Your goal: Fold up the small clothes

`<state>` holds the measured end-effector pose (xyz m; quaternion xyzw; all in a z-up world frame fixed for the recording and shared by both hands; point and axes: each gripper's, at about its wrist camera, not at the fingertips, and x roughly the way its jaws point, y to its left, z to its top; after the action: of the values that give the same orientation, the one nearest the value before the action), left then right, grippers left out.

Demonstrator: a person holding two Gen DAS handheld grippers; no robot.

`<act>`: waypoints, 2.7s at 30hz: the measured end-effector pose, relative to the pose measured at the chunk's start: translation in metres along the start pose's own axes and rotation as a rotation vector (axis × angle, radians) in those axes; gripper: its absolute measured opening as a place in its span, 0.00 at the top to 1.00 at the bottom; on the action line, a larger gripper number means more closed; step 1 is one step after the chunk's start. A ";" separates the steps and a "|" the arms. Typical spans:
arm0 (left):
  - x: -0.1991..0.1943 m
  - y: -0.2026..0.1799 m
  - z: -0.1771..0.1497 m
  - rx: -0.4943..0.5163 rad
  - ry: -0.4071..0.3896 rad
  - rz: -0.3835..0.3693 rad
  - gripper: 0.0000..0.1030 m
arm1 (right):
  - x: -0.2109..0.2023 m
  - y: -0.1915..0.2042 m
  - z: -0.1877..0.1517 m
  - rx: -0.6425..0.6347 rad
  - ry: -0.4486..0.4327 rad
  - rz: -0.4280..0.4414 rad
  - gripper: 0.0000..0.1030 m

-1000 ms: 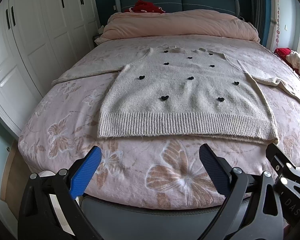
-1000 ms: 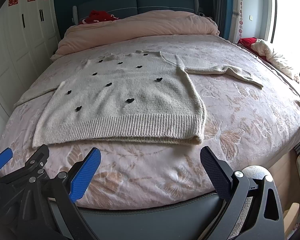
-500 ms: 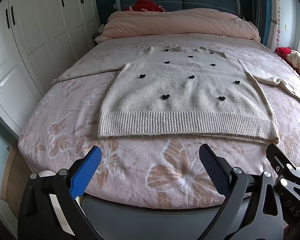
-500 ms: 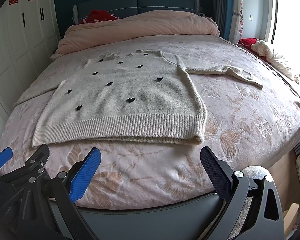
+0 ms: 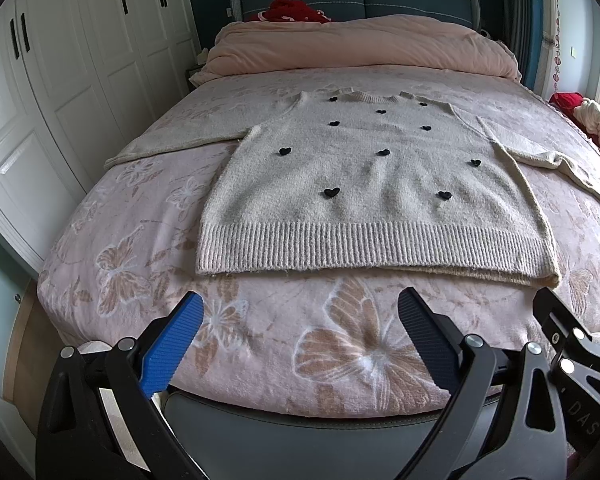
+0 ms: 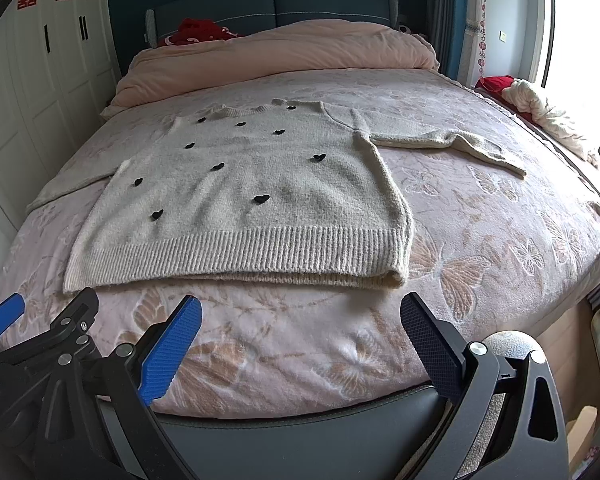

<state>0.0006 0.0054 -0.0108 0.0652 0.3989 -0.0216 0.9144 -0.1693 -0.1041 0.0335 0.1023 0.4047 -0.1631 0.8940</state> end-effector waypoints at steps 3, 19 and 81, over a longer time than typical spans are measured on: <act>0.000 0.000 -0.001 0.000 0.000 0.001 0.08 | 0.000 0.000 0.000 -0.001 -0.002 0.000 0.05; 0.001 0.000 0.000 0.001 0.004 0.001 0.08 | 0.001 0.000 0.000 -0.001 0.002 0.001 0.05; 0.137 0.025 0.077 -0.203 0.112 -0.127 0.05 | 0.210 -0.385 0.324 0.740 -0.411 0.348 0.88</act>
<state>0.1523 0.0209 -0.0564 -0.0518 0.4529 -0.0351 0.8894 0.0402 -0.6059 0.0659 0.4467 0.1105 -0.1608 0.8731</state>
